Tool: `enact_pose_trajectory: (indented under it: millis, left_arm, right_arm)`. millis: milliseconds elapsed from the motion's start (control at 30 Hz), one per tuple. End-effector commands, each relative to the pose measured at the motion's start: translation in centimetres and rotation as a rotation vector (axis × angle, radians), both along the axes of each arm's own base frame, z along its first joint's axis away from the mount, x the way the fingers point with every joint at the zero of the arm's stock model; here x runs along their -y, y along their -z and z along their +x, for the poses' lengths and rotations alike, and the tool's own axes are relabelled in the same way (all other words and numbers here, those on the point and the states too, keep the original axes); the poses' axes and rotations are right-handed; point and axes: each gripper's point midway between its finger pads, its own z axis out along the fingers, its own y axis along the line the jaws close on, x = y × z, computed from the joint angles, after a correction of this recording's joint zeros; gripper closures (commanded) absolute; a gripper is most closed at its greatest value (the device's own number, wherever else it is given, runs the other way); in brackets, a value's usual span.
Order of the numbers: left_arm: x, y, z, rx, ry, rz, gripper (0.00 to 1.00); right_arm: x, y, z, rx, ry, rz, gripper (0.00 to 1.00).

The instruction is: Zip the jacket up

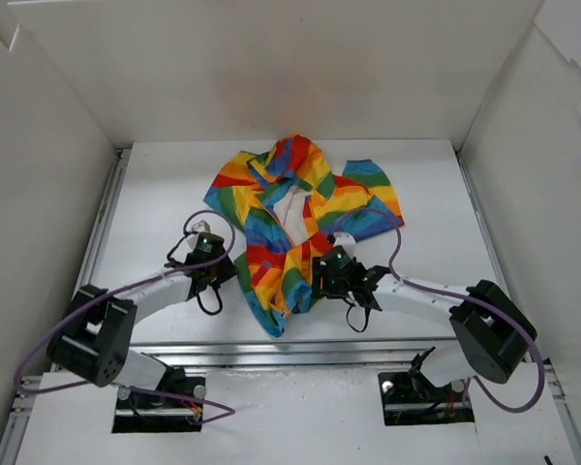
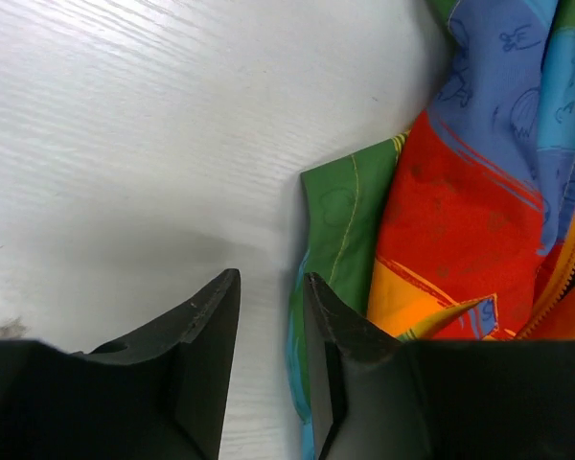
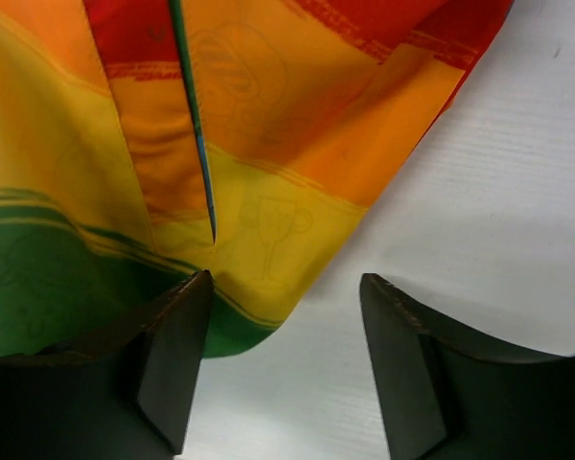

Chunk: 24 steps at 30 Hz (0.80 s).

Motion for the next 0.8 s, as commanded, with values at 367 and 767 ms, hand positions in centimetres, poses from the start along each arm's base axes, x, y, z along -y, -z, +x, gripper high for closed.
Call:
enact_pose_trajectory:
  millis: [367,767]
  left_arm:
    - [7.3,-3.7,10.0,0.168,0.139,-0.241,1.0]
    - [4.2,-14.2,16.6,0.361,0.058,-0.141,0.92]
  right_arm:
    - [1.6,1.3,-0.2,0.013,0.09,0.116,1.0]
    - [0.0,-0.1,-8.3,-0.136,-0.07,0.207,0.92]
